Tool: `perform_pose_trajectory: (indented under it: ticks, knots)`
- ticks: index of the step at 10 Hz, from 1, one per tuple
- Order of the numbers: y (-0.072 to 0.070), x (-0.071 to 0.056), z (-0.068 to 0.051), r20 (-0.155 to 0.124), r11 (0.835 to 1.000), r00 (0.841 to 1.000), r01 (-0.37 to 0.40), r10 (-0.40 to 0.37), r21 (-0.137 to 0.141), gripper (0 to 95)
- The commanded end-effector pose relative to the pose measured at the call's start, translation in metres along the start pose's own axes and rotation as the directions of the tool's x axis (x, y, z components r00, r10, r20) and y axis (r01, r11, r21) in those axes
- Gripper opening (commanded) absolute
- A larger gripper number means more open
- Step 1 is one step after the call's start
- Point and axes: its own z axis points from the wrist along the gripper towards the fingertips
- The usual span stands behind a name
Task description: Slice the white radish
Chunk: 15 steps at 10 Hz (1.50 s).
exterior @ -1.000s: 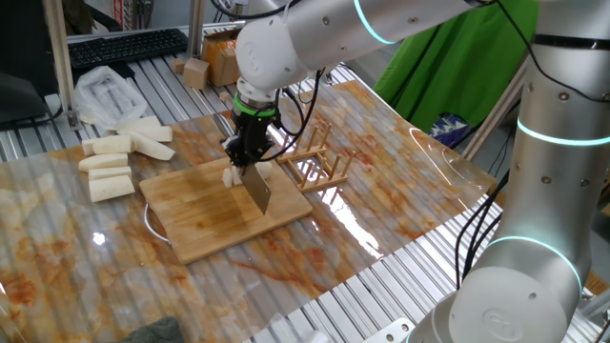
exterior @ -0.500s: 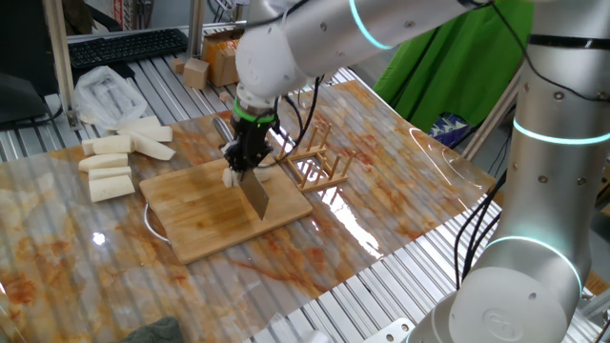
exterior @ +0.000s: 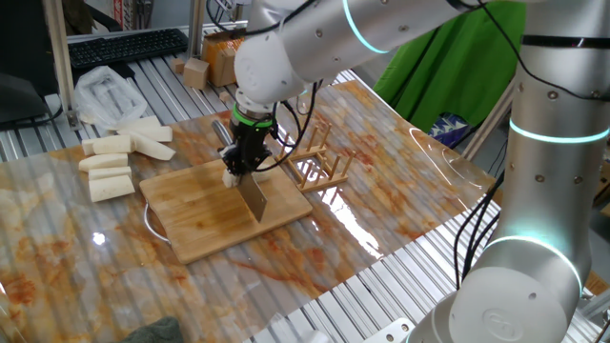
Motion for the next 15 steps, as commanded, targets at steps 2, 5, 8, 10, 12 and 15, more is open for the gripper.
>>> perform_pose_trajectory:
  ticks: [2,5,8,10,12,15]
  knots:
    - [0.002,0.003,-0.005,0.002,1.0,1.0,-0.011,0.011,-0.005,0.0]
    - [0.002,0.004,-0.01,0.001,1.0,1.0,-0.01,0.01,-0.003,0.0]
    - [0.003,0.006,-0.024,-0.006,1.0,1.0,-0.009,0.009,0.0,0.0]
    - [0.001,0.007,-0.033,-0.008,1.0,1.0,-0.006,0.006,0.011,0.0]
    - [0.0,0.009,-0.04,-0.009,1.0,1.0,-0.005,0.005,0.02,0.0]
    - [-0.006,0.009,-0.044,-0.005,0.999,1.0,-0.006,0.006,0.032,0.0]
